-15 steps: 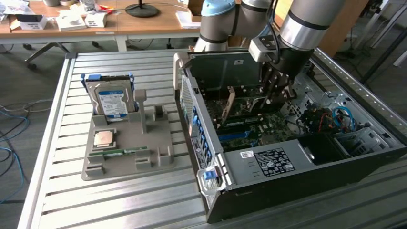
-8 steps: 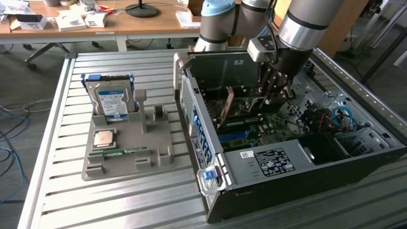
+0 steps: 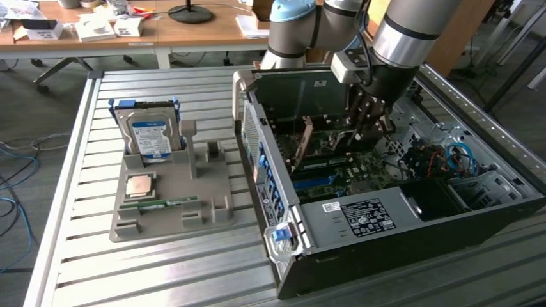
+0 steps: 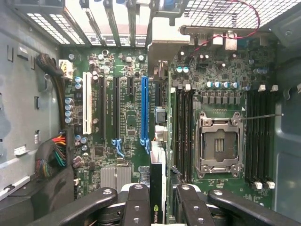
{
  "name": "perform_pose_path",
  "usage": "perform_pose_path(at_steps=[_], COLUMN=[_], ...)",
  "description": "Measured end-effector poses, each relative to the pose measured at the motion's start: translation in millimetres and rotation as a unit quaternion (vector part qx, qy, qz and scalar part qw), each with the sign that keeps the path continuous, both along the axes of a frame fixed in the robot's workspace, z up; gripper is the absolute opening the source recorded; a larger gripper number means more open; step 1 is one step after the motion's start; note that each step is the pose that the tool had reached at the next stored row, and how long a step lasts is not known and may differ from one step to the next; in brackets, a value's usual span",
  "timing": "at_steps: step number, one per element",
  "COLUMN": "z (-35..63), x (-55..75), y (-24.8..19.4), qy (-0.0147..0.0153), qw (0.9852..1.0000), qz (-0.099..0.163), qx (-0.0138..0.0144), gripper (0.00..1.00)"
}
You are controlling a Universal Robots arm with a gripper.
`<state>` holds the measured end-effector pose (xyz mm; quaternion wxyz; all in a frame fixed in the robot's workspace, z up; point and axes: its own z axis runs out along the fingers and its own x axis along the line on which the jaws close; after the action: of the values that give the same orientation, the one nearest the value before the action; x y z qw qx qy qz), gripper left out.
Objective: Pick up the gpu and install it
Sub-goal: 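Insert the gpu into the slot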
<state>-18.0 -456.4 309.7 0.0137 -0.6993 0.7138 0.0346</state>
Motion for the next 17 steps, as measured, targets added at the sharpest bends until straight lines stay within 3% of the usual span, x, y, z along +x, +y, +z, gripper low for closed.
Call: perform_pose_path(at_steps=[17], z=[-4.3], x=[-5.2], y=[-0.1], qy=[-0.0004], qw=[1.0], qz=[0.0], qx=[0.0], gripper=[0.26])
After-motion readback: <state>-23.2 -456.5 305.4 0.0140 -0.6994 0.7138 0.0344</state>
